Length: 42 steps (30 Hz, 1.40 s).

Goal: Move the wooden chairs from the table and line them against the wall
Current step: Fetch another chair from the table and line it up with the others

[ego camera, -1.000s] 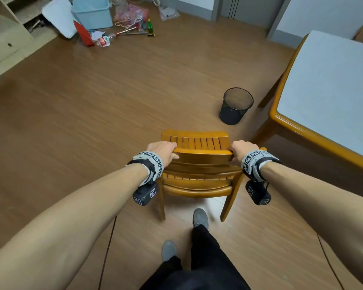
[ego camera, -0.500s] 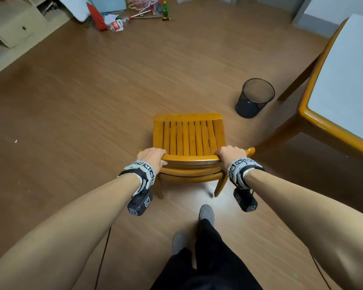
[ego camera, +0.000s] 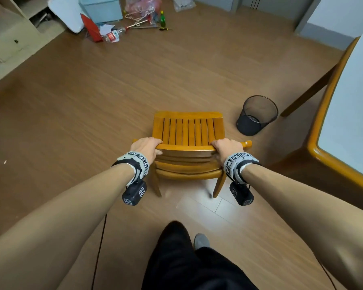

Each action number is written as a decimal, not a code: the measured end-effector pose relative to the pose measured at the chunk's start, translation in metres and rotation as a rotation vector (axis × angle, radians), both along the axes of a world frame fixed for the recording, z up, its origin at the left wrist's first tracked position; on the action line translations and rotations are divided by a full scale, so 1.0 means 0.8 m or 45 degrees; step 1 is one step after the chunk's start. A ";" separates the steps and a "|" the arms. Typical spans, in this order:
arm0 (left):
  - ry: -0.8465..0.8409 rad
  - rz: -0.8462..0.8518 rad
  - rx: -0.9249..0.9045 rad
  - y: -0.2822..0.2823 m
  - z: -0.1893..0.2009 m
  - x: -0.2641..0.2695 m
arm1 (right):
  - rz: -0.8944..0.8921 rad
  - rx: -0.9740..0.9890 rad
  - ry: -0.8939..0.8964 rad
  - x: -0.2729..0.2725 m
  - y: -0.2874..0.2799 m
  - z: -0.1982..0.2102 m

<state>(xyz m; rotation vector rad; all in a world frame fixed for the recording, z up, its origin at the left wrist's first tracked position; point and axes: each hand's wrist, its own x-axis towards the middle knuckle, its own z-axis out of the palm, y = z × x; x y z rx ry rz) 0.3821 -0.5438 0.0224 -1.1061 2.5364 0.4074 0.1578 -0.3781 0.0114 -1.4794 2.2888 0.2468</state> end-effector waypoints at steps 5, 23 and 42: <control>0.013 -0.066 0.032 -0.070 -0.004 -0.061 | -0.076 0.056 -0.008 -0.054 -0.066 -0.003; 0.150 -0.420 -0.081 -0.412 0.031 -0.342 | -0.345 -0.021 -0.029 -0.295 -0.349 0.032; 0.390 -0.618 -0.019 -0.575 0.023 -0.523 | -0.643 -0.043 0.037 -0.434 -0.491 0.086</control>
